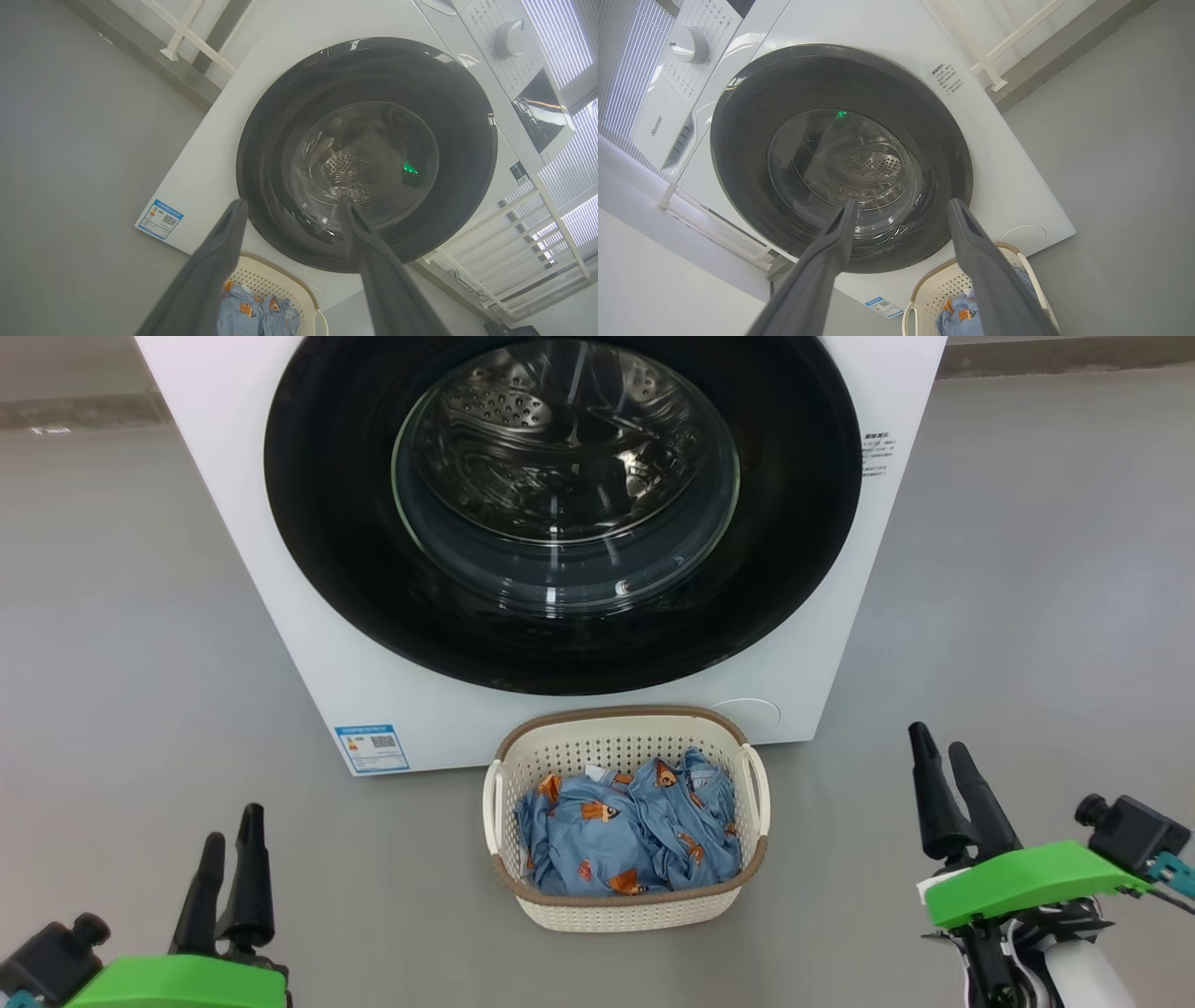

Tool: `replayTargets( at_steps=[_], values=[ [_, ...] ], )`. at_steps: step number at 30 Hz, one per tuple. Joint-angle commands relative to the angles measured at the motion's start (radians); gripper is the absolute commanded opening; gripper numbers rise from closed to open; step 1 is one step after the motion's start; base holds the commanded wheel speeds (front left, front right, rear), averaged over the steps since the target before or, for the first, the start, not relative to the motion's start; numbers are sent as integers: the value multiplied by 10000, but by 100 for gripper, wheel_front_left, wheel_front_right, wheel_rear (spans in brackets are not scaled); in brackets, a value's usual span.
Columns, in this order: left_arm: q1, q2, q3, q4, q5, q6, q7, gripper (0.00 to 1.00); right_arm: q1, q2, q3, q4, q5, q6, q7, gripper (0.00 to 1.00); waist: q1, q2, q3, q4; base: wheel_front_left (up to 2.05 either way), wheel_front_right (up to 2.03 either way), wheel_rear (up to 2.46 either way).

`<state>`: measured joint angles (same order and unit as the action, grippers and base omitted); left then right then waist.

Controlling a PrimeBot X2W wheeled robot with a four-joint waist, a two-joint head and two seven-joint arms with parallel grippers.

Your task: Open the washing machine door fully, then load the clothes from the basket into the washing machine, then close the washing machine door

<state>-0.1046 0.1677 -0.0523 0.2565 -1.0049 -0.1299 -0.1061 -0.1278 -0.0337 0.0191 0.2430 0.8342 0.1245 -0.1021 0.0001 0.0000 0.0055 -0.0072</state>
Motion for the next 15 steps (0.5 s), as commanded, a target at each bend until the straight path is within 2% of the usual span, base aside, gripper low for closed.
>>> replayTargets(
  at_steps=[1,15],
  values=[
    [-577,251,205,-134,432,-5,-145,100,-545,-102,196,-174,-551,38,-178,100,-1,0,-9,-3,0,0,0],
    [-770,381,111,224,1978,-6,-557,100,-871,-121,502,190,-2528,45,-592,100,-1,0,-1,-22,0,0,0]
  ],
)
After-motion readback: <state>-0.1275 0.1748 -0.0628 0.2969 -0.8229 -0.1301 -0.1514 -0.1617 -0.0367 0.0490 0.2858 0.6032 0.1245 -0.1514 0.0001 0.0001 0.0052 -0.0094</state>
